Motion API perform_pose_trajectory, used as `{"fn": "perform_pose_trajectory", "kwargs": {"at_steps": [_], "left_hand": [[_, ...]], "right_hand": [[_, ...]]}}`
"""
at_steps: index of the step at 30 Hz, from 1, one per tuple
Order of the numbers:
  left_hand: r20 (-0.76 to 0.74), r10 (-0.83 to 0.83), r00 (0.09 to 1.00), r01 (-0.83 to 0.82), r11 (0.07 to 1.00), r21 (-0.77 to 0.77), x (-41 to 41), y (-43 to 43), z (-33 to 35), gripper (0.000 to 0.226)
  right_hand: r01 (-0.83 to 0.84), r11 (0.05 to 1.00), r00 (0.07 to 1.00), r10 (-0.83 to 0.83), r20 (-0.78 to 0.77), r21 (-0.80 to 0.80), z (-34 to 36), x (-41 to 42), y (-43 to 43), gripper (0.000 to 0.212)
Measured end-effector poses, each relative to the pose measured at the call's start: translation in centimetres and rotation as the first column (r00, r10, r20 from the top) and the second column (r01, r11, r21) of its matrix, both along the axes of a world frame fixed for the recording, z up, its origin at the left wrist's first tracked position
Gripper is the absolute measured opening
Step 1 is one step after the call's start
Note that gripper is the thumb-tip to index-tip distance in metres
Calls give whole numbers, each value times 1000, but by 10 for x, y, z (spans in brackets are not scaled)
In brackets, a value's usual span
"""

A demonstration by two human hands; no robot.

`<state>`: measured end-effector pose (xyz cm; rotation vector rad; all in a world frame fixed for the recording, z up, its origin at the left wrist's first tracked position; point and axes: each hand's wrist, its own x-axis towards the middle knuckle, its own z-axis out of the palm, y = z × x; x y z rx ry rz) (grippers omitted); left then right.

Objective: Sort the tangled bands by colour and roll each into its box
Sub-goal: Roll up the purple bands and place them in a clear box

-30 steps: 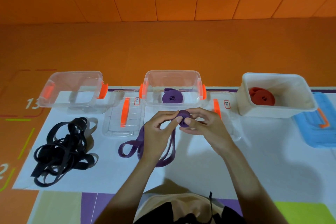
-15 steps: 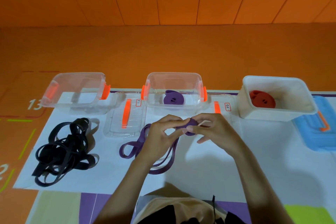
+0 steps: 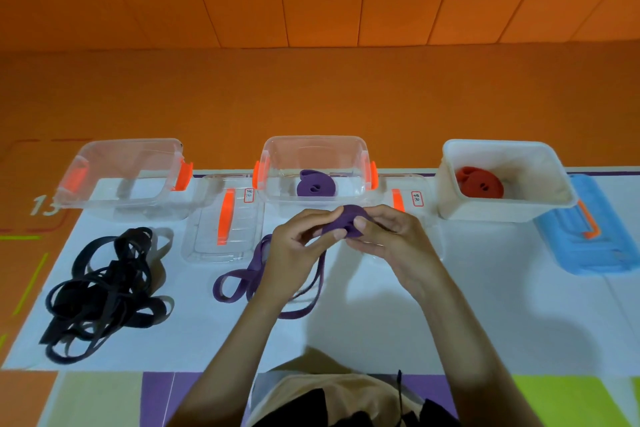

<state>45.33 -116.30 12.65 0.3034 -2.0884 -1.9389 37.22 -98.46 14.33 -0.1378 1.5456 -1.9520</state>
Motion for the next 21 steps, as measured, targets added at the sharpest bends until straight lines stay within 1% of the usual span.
{"fn": "perform_pose_trajectory", "kwargs": {"at_steps": [1, 3, 4, 6, 8, 9, 11, 13, 14, 16, 17, 19, 20, 21], "left_hand": [[8, -14, 1000, 14, 1000, -2, 0, 0, 1, 32], [35, -49, 998, 50, 998, -42, 1, -1, 1, 32], [44, -69, 997, 72, 994, -77, 1, -2, 1, 32], [43, -108, 993, 113, 983, -147, 0, -3, 2, 31], [15, -117, 993, 117, 972, -206, -2, -4, 3, 32], [5, -98, 995, 97, 975, -198, -2, -2, 4, 33], [-3, -1, 1000, 1, 995, -95, -2, 3, 5, 34], [-31, 104, 994, -105, 994, -37, -2, 6, 6, 29], [-47, 125, 991, -126, 992, -30, -2, 6, 7, 26], [-58, 104, 993, -106, 994, -31, -5, 3, 9, 24], [-54, 71, 996, -75, 995, -59, -6, 1, 10, 24], [-43, -2, 999, -6, 980, -200, -7, 1, 13, 26], [-42, -33, 999, 21, 964, -265, -6, 2, 14, 26], [-43, -52, 998, 37, 954, -296, -5, 4, 15, 26]], "right_hand": [[-14, 998, 999, 16, -39, 61, 1, -2, 2, 19], [-39, 970, 985, 78, -154, 240, 2, -8, 8, 15], [-55, 958, 977, 111, -185, 282, 2, -11, 11, 17], [-75, 965, 971, 129, -204, 252, 4, -14, 13, 21], [-53, 979, 975, 93, -202, 199, 7, -15, 12, 19], [-36, 984, 979, 70, -191, 175, 8, -15, 11, 17], [-4, 993, 987, 23, -160, 120, 7, -13, 8, 15], [26, 998, 993, -19, -120, 51, 3, -7, 5, 18], [31, 999, 994, -29, -102, 20, 2, -4, 3, 21], [-2, 1000, 996, -1, -91, -26, -2, 2, 2, 27], [-35, 999, 995, 31, -95, -32, -2, 3, 4, 30], [-105, 994, 988, 105, -112, 1, -2, 2, 10, 35], [-128, 991, 984, 130, -120, 22, -1, 0, 13, 35], [-135, 990, 982, 138, -126, 32, -1, -1, 14, 33]]}}
